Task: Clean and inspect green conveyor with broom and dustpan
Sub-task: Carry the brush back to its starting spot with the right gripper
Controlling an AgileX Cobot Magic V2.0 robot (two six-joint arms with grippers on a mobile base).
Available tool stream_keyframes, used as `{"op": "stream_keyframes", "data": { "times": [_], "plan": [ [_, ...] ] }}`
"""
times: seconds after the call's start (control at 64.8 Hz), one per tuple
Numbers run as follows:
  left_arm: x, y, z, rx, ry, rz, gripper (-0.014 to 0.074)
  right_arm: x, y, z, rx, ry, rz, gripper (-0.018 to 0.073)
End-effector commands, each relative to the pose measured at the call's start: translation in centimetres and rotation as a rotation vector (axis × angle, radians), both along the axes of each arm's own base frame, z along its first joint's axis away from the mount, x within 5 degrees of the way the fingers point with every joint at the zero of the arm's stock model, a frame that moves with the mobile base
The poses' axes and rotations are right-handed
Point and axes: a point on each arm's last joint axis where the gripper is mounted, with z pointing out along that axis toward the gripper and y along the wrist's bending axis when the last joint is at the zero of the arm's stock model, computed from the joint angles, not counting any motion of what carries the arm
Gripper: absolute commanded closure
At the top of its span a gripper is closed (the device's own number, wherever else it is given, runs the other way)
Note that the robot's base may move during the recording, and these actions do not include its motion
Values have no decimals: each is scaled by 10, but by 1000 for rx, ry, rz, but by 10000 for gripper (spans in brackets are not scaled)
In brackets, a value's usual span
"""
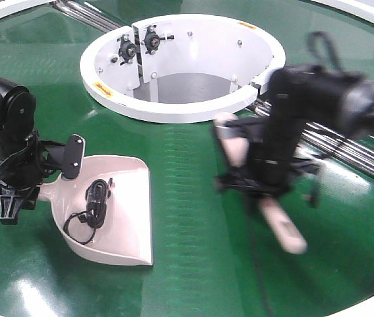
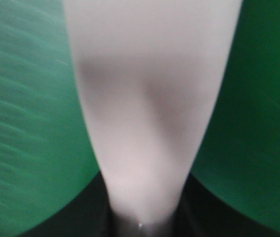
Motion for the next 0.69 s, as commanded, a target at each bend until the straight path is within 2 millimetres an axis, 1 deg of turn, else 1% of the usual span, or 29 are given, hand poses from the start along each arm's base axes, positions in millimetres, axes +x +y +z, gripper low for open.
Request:
{"op": "stream_keyframes", "data": {
  "times": [0.0,0.015,0.123,0.231,0.293,0.37,0.679],
  "plan": [
    [-1,0,23,-9,-64,-1,603,-16,-33,18,0,4,-5,564],
    [-1,0,23,-9,-64,-1,603,-16,-40,17,0,6,-17,564],
    [-1,0,23,-9,-64,-1,603,-21,-64,4,-15,48,-52,564],
    [-1,0,23,-9,-64,-1,603,-26,-82,-10,-43,81,-78,564],
    [-1,0,23,-9,-64,-1,603,-27,-89,-17,-65,94,-88,564],
    [-1,0,23,-9,-64,-1,603,-28,-92,-25,-77,117,-100,563],
    [-1,0,23,-9,-64,-1,603,-24,-91,-46,-86,194,-109,552]
  ]
}}
